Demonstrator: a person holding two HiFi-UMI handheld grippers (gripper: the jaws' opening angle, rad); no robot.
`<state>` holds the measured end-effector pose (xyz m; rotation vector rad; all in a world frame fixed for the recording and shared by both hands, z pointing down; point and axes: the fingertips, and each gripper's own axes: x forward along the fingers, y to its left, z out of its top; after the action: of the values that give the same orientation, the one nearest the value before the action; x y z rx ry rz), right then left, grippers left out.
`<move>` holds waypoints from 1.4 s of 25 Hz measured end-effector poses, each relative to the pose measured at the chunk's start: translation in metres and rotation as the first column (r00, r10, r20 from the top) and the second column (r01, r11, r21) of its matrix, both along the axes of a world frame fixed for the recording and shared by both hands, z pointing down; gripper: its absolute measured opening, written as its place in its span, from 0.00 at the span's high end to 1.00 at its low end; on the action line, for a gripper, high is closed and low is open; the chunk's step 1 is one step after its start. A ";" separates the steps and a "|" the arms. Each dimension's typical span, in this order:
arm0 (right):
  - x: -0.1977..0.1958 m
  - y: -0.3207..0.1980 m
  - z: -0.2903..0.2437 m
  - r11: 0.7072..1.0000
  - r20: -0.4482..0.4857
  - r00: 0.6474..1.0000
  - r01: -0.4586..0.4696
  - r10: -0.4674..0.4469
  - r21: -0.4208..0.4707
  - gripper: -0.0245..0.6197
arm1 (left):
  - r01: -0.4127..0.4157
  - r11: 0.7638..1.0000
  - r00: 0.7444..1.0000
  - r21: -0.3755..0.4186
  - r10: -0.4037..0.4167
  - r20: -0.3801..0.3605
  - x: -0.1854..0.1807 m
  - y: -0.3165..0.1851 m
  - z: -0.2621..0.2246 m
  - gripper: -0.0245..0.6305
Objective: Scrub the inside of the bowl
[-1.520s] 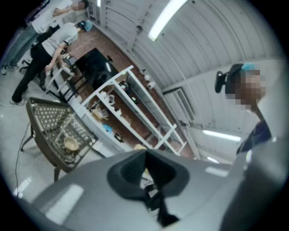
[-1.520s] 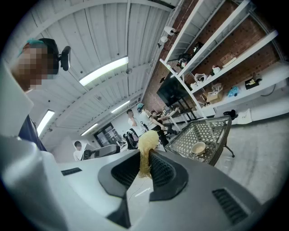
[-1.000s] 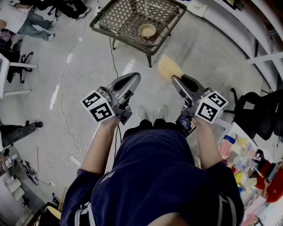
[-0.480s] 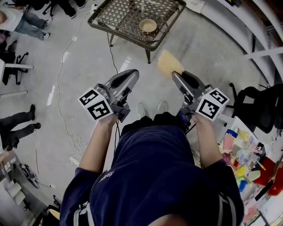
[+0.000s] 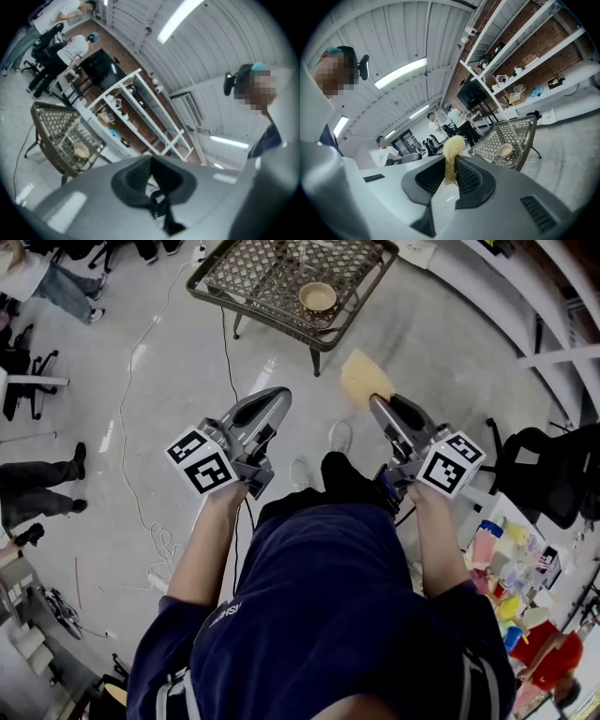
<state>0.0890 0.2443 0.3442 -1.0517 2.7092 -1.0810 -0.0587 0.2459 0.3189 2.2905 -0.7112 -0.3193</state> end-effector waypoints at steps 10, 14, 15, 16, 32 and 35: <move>0.016 -0.082 0.014 0.999 0.033 0.999 0.043 -0.042 -0.016 0.88 | 0.034 0.999 0.998 -0.017 -0.034 0.050 0.018 -0.075 0.007 0.96; 0.031 -0.121 0.016 0.998 0.038 0.997 0.068 -0.067 -0.018 0.88 | 0.064 0.998 0.995 -0.019 -0.062 0.071 0.032 -0.112 0.010 0.96; 0.035 -0.131 0.017 0.997 0.037 0.997 0.074 -0.073 -0.018 0.88 | 0.072 0.997 0.995 -0.023 -0.070 0.076 0.036 -0.120 0.013 0.96; 0.040 -0.140 0.017 0.997 0.036 0.996 0.081 -0.080 -0.018 0.88 | 0.081 0.996 0.994 -0.027 -0.078 0.080 0.040 -0.128 0.015 0.96; 0.080 -0.229 0.027 0.988 0.031 0.988 0.152 -0.151 -0.036 0.88 | 0.157 0.987 0.983 -0.041 -0.152 0.107 0.078 -0.203 0.025 0.96; 0.078 -0.235 0.032 0.987 0.029 0.988 0.156 -0.155 -0.040 0.88 | 0.167 0.985 0.981 -0.052 -0.160 0.112 0.074 -0.208 0.032 0.96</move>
<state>0.1673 0.0093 0.3760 -0.8366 2.7994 -1.1692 0.0154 0.0374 0.3513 2.2085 -0.9549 -0.2474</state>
